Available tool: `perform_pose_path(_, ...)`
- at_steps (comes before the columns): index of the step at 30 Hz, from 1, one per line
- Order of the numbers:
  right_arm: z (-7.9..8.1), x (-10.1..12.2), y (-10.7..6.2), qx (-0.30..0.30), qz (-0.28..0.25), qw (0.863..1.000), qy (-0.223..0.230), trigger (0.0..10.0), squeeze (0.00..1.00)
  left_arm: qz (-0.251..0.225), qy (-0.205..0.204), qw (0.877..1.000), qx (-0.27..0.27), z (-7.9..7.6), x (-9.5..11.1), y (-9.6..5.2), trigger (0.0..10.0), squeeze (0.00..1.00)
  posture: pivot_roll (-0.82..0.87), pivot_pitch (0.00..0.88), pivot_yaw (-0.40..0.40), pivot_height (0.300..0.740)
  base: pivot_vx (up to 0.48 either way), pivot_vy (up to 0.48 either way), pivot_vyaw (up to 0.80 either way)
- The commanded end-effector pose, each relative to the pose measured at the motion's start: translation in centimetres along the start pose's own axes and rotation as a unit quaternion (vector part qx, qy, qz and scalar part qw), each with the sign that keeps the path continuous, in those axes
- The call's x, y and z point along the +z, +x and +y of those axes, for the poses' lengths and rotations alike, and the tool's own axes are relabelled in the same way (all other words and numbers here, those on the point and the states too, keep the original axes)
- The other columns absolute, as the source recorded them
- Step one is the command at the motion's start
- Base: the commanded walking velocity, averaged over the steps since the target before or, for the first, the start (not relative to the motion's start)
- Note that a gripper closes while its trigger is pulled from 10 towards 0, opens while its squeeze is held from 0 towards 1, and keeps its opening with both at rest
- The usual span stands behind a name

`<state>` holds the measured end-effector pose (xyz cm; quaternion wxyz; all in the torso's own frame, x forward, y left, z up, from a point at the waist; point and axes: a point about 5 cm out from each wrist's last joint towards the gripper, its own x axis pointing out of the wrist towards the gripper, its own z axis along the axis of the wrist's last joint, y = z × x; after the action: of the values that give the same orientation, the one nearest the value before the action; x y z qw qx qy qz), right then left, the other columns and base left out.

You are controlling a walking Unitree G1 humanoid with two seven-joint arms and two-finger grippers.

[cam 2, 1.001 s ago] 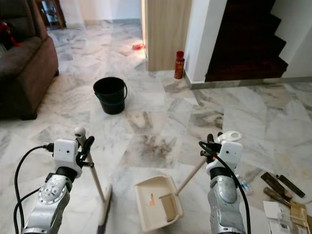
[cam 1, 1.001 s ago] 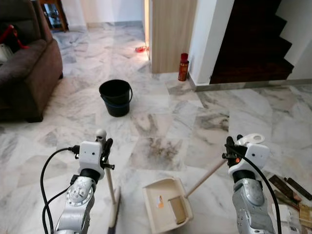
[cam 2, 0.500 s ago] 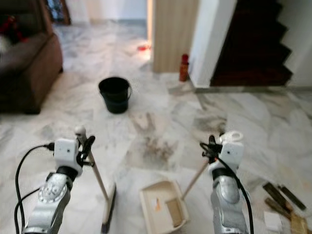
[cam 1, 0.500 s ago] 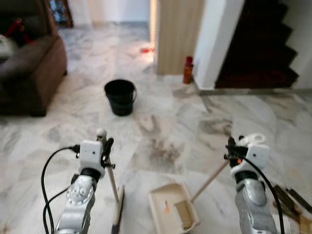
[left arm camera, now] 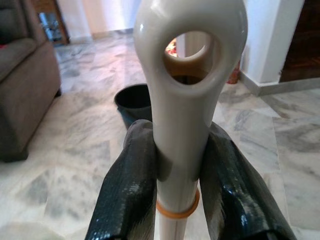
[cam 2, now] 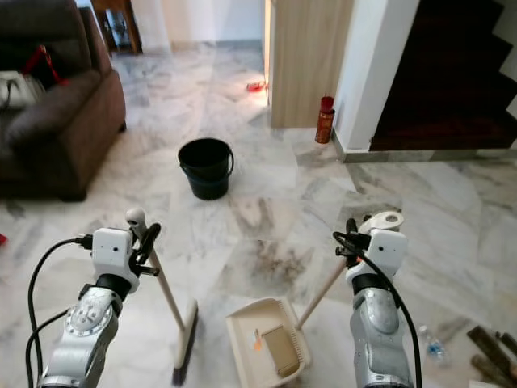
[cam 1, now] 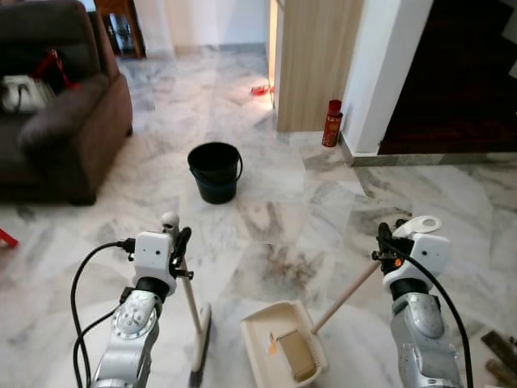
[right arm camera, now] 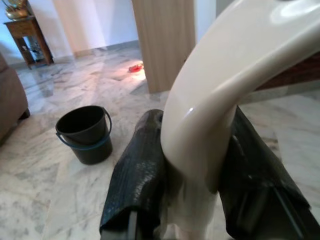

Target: Sweep floor

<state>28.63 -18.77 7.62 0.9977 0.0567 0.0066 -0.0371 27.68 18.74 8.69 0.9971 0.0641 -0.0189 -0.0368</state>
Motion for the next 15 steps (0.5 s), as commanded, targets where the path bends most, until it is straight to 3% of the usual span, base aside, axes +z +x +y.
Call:
perform_pose_path(1,-0.49,0.93,0.14,-0.006,-0.021,1.0,0.013,10.0,0.0,-0.035,0.006,0.999,-0.01,-0.53,1.55,0.68,10.0,0.0,0.0,0.0,0.002,0.74,0.36,0.0,0.0)
perform_pose_path(15,0.05,0.84,0.02,-0.004,-0.015,0.999,0.045,10.0,0.0,-0.037,0.006,0.999,-0.013,-0.6,1.57,0.56,10.0,0.0,0.01,0.0,0.002,0.74,0.359,0.0,0.0)
